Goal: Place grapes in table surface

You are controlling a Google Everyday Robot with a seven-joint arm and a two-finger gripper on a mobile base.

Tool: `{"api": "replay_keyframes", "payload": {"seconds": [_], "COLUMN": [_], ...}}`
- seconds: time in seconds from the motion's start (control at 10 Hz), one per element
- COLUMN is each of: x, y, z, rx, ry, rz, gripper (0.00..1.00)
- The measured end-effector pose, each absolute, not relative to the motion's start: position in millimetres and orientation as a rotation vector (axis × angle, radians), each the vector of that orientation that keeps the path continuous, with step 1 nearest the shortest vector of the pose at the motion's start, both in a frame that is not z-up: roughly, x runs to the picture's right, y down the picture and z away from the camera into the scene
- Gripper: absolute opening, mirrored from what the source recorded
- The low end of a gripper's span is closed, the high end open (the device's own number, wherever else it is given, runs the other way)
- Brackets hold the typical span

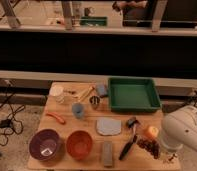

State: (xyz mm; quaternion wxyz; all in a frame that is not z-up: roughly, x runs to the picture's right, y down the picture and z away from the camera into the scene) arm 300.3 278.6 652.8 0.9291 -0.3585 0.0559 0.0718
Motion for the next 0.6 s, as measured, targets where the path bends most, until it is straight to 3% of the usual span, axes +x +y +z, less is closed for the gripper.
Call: {"api": "replay_keyframes", "payload": {"seconds": [0.6], "x": [332], "y": [295], "z": [674], "rx": [-0.778], "ry": [0.172], "rz": [0.199], "gripper": [0.00]}}
